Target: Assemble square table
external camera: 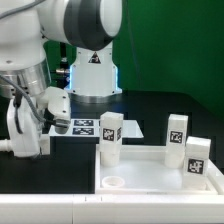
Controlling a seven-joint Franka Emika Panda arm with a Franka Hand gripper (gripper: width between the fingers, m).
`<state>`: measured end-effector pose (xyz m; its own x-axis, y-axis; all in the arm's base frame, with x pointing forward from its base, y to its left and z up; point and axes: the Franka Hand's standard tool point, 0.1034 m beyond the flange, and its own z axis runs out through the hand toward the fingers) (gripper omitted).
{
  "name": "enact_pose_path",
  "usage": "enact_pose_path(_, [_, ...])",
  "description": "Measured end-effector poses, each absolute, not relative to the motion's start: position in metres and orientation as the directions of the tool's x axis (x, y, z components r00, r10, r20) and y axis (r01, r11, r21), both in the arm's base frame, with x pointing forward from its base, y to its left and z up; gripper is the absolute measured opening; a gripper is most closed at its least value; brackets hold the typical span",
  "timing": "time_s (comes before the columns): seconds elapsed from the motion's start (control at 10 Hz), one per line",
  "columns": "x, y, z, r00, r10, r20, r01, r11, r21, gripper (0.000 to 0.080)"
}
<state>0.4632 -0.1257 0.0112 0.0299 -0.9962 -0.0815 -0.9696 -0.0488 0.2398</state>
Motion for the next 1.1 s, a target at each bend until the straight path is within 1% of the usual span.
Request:
enact_pose_path(0.1, [0.461, -0.124, 0.014, 0.028, -0.995, -0.091, -0.966, -0.051, 0.253, 0.0649])
enact_pose_path(0.2, [0.460, -0.122, 0.023, 0.015, -0.995, -0.102, -0.964, -0.042, 0.263, 0.0649])
enact_pose_path(0.3, [0.458, -0.121, 0.033, 0.030, -0.995, -0.100, -0.965, -0.055, 0.258, 0.0649])
enact_pose_path(0.4, [0.454, -0.119, 0.039, 0.031, -0.994, -0.100, -0.967, -0.056, 0.250, 0.0649])
enact_pose_path(0.9, [0.451, -0.120, 0.037, 0.029, -0.995, -0.096, -0.965, -0.053, 0.255, 0.0649])
enact_pose_path(1.0, [0.453, -0.128, 0.041, 0.058, -0.995, -0.083, -0.962, -0.078, 0.260, 0.0649])
enact_pose_path(1.1, [0.451, -0.136, 0.047, 0.097, -0.991, -0.094, -0.940, -0.122, 0.320, 0.0649])
